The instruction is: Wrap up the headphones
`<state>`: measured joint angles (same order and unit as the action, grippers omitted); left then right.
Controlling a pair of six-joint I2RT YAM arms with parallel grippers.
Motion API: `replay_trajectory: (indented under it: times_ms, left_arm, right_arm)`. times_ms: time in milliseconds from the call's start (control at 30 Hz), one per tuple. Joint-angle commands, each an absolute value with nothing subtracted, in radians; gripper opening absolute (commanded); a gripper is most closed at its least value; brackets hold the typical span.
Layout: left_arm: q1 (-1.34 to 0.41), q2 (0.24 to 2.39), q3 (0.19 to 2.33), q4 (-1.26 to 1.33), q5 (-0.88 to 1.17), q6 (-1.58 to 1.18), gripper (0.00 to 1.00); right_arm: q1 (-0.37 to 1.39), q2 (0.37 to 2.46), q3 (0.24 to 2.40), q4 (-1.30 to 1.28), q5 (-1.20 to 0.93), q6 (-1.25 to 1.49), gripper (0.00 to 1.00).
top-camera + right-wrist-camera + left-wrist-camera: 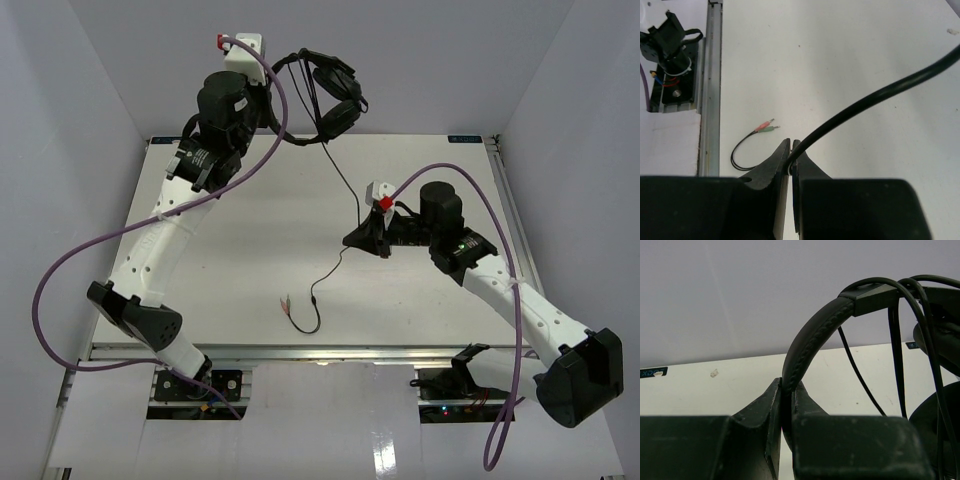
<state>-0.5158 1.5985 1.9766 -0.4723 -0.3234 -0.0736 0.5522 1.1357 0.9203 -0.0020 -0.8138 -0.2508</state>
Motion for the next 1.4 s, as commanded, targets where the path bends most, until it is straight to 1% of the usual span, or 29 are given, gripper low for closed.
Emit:
replay_trajectory:
  times_ms: [0, 167, 267, 400, 500, 533, 600, 667, 800, 933, 1067, 1267, 1367]
  left_arm:
    - [-0.472, 1.543, 1.952, -0.399, -0.303, -0.114, 0.0]
    - [-0.416, 1.573, 1.904, -0.383, -0.291, -0.121, 0.0]
    - [-0.403, 1.598, 1.896, -0.379, -0.29, -0.124, 0.0]
    - [-0.403, 1.645, 1.893, -0.379, -0.295, -0.119, 0.0]
    - [-0.403, 1.657, 1.852, -0.38, -0.31, -0.092, 0.0]
    - [-0.403, 1.655, 1.834, -0.38, -0.317, -0.083, 0.0]
    - [-0.403, 1.651, 1.781, -0.379, -0.321, -0.068, 0.0]
    - [-0.403, 1.647, 1.727, -0.377, -0.322, -0.06, 0.0]
    - [-0.404, 1.634, 1.617, -0.365, -0.295, -0.06, 0.0]
    - [-0.408, 1.626, 1.546, -0.361, -0.259, -0.057, 0.0]
    - [-0.429, 1.615, 1.488, -0.361, -0.233, -0.042, 0.0]
    - [-0.473, 1.561, 1.388, -0.362, -0.192, -0.03, 0.0]
    - [-0.483, 1.522, 1.335, -0.362, -0.129, -0.032, 0.0]
  right_arm:
    - [0.546, 1.104, 0.965, -0.078, -0.752, -0.32, 0.08]
    - [0.589, 1.104, 1.077, -0.233, -0.702, -0.474, 0.08]
    - [0.649, 1.115, 1.152, -0.322, -0.615, -0.585, 0.08]
    - [0.751, 1.147, 1.224, -0.384, -0.394, -0.718, 0.08]
    - [0.8, 1.17, 1.279, -0.388, -0.175, -0.816, 0.08]
    - [0.818, 1.178, 1.285, -0.372, -0.063, -0.844, 0.08]
    - [0.83, 1.187, 1.297, -0.346, 0.041, -0.913, 0.08]
    - [0.841, 1.196, 1.304, -0.286, 0.189, -0.974, 0.08]
    - [0.842, 1.216, 1.33, -0.204, 0.326, -1.071, 0.08]
    - [0.843, 1.243, 1.355, -0.108, 0.416, -1.158, 0.08]
    - [0.843, 1.28, 1.374, -0.024, 0.46, -1.212, 0.08]
    - [0.833, 1.321, 1.384, 0.053, 0.458, -1.22, 0.08]
    - [0.807, 1.319, 1.373, 0.068, 0.401, -1.177, 0.08]
